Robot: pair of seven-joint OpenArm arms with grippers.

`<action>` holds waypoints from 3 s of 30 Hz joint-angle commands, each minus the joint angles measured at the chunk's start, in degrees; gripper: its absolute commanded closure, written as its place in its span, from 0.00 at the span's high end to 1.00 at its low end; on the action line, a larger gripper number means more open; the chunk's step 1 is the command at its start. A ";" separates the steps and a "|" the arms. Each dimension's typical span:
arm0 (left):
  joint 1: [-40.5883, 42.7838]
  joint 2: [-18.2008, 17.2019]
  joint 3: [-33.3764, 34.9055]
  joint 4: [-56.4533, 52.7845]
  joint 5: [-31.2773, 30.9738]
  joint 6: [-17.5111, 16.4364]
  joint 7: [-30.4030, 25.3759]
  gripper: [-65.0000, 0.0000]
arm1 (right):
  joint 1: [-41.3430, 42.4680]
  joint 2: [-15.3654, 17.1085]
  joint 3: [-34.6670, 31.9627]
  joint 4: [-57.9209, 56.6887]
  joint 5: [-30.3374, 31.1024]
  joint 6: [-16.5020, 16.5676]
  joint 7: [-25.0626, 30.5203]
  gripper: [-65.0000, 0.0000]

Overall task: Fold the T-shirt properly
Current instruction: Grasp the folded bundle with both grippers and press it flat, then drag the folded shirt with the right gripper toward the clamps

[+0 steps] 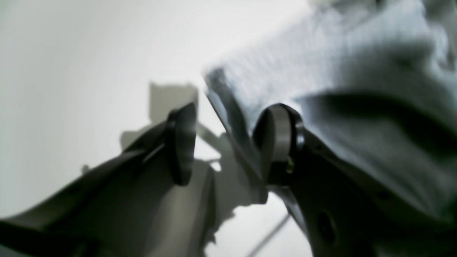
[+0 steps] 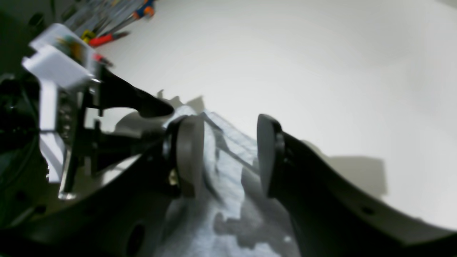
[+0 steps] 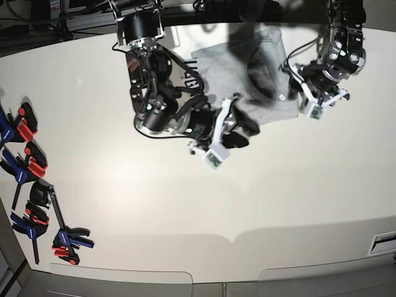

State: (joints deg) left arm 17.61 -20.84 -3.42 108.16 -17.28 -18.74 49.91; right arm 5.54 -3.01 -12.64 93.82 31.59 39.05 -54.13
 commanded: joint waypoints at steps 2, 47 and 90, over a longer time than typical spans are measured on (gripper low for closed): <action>-0.13 -1.55 -0.35 1.11 -0.76 -0.17 -0.96 0.40 | 1.07 -0.33 -1.33 1.09 1.38 0.70 0.44 0.36; 4.48 -4.68 -18.73 1.11 -4.94 5.68 -5.44 0.00 | 1.14 10.62 -12.76 -19.23 -16.46 0.95 1.01 0.00; 4.46 1.29 -18.71 1.11 -16.90 -2.56 -6.01 0.00 | -8.24 20.61 62.18 -17.16 3.32 -13.18 -2.32 0.00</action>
State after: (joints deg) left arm 22.37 -18.90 -21.78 108.27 -33.41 -21.06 45.36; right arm -3.73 16.03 49.28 75.44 33.85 25.82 -57.93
